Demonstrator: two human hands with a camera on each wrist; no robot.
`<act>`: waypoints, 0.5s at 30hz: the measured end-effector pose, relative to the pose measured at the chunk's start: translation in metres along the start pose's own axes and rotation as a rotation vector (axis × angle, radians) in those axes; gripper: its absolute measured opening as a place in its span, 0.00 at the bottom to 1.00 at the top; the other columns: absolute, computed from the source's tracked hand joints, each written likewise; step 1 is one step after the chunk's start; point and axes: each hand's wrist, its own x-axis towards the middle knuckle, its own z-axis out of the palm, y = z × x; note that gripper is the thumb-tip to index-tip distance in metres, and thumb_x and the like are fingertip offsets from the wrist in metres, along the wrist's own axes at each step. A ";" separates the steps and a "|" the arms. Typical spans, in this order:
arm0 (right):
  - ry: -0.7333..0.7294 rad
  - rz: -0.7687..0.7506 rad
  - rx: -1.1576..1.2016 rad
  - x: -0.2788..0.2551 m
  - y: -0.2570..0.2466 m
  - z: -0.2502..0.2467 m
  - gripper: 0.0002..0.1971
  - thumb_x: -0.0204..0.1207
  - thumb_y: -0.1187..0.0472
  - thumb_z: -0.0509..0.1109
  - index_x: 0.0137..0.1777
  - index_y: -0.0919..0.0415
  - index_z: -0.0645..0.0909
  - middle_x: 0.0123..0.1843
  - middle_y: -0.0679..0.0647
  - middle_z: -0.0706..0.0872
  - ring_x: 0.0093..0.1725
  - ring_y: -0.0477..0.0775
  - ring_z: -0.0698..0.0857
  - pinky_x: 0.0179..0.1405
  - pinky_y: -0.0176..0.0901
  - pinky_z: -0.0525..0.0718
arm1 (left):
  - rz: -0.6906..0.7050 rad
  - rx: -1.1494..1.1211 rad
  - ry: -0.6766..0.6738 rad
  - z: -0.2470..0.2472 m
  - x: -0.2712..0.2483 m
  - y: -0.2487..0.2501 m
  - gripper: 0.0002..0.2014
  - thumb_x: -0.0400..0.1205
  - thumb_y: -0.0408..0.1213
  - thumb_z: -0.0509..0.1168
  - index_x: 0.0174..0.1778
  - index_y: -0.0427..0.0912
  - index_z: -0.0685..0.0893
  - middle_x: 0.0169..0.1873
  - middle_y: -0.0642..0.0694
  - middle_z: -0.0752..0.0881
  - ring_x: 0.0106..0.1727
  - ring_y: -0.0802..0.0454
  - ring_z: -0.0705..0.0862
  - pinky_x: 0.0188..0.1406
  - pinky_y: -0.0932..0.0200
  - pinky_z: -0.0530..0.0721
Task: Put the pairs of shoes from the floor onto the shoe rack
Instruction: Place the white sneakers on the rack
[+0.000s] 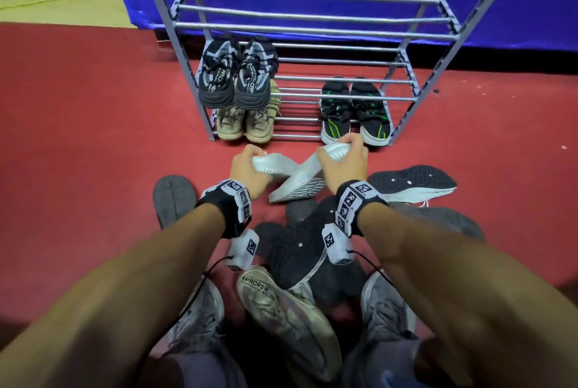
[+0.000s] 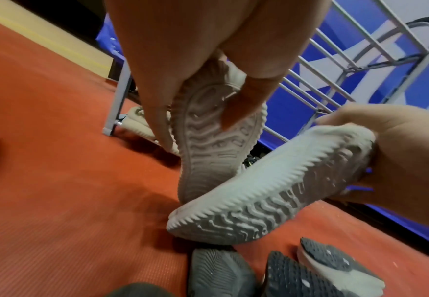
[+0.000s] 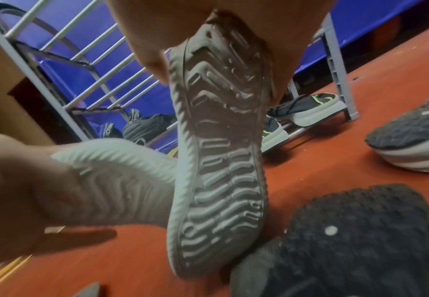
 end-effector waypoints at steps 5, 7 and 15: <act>0.107 0.225 0.160 0.016 -0.009 -0.018 0.18 0.77 0.47 0.66 0.42 0.65 0.83 0.37 0.58 0.84 0.40 0.63 0.81 0.44 0.48 0.79 | -0.303 -0.227 -0.091 -0.013 0.009 -0.001 0.14 0.72 0.55 0.70 0.35 0.47 0.86 0.40 0.46 0.84 0.41 0.45 0.82 0.49 0.47 0.85; 0.035 0.317 0.152 0.019 -0.012 -0.023 0.21 0.77 0.48 0.64 0.34 0.64 0.88 0.34 0.56 0.88 0.37 0.59 0.82 0.42 0.47 0.79 | -0.303 -0.104 -0.097 -0.011 0.012 -0.010 0.18 0.74 0.53 0.72 0.27 0.43 0.80 0.30 0.46 0.80 0.33 0.46 0.77 0.40 0.54 0.77; -0.587 0.447 -0.216 0.009 0.014 -0.035 0.19 0.83 0.53 0.63 0.69 0.61 0.82 0.70 0.59 0.83 0.69 0.61 0.81 0.65 0.44 0.78 | -0.439 -0.091 -0.204 0.007 0.009 -0.041 0.32 0.69 0.44 0.80 0.68 0.40 0.80 0.61 0.45 0.85 0.60 0.45 0.85 0.64 0.52 0.82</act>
